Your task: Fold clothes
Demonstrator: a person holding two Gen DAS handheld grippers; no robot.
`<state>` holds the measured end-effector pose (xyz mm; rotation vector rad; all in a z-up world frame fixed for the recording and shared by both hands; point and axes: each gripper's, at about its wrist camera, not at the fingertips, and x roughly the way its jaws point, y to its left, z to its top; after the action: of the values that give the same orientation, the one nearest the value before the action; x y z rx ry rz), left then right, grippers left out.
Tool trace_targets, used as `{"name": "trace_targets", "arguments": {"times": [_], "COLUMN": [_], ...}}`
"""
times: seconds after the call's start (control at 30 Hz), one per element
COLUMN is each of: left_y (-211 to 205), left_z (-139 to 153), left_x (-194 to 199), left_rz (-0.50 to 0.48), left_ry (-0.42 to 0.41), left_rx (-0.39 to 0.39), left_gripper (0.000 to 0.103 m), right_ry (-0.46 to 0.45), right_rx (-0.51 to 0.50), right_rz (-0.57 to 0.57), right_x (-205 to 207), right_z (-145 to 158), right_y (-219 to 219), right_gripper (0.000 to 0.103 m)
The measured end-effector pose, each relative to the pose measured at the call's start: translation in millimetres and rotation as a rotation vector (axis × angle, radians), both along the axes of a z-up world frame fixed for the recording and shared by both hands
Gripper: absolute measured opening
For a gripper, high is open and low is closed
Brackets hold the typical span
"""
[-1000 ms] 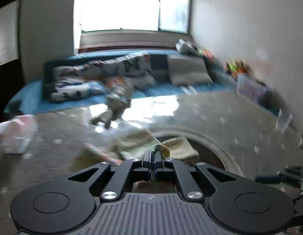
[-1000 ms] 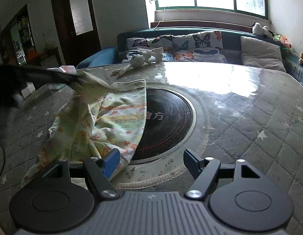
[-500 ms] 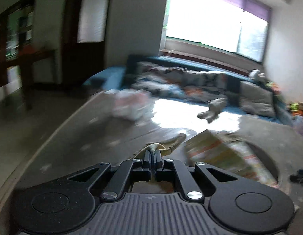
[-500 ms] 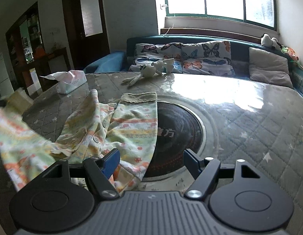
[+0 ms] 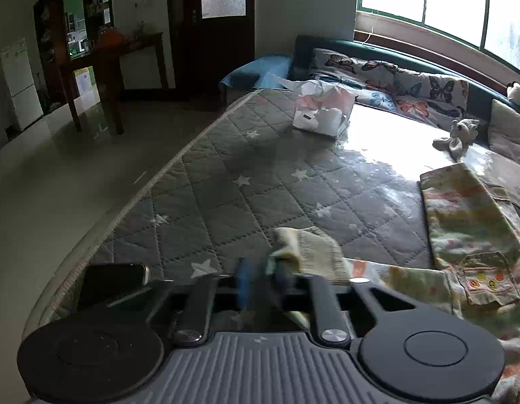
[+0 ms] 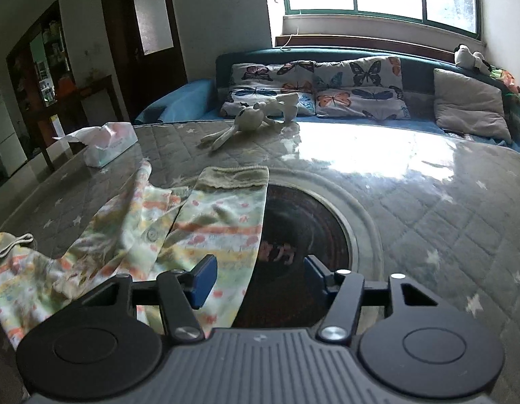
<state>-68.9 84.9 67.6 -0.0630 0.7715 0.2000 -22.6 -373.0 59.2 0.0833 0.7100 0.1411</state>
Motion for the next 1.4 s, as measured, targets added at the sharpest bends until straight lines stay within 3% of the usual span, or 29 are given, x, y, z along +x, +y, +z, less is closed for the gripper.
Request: {"name": "trace_targets", "arguments": {"times": [0.07, 0.2, 0.5, 0.63, 0.73, 0.83, 0.87, 0.9, 1.03, 1.2, 1.4], "left_y": [1, 7, 26, 38, 50, 58, 57, 56, 43, 8, -36], "left_z": [2, 8, 11, 14, 19, 23, 24, 24, 24, 21, 14], "left_x": [4, 9, 16, 16, 14, 13, 14, 16, 23, 45, 72], "left_rz": [-0.004, -0.017, 0.003, 0.006, 0.037, 0.061, 0.061, 0.057, 0.016, -0.088, -0.210], "left_ry": [-0.003, -0.006, -0.004, -0.019, -0.061, -0.091, -0.090, -0.089, -0.087, -0.092, -0.086], "left_rx": [0.014, 0.012, -0.018, -0.074, -0.140, -0.154, -0.144, -0.138, -0.136, -0.146, -0.154], "left_gripper": [0.048, 0.058, 0.078, 0.083, 0.093, 0.093, 0.093, 0.093, 0.093, 0.092, 0.078], "right_ry": [0.009, 0.027, 0.073, 0.090, 0.098, 0.093, 0.091, 0.088, 0.083, 0.051, 0.008], "right_rx": [0.009, 0.014, 0.020, 0.024, 0.023, 0.016, 0.013, 0.005, -0.023, -0.038, -0.094], "right_rz": [0.001, 0.012, 0.035, 0.038, 0.039, 0.038, 0.037, 0.034, 0.032, -0.023, -0.113], "right_x": [18, 54, 128, 150, 164, 172, 175, 177, 177, 164, 125], "right_z": [-1, -9, -35, -45, -52, -56, -57, -58, -57, -44, -16], "right_y": [-2, 0, 13, 17, 20, 24, 25, 27, 30, 19, -17], "right_gripper": [0.053, 0.047, 0.047, 0.047, 0.047, 0.044, 0.038, 0.025, 0.008, 0.006, 0.005]}}
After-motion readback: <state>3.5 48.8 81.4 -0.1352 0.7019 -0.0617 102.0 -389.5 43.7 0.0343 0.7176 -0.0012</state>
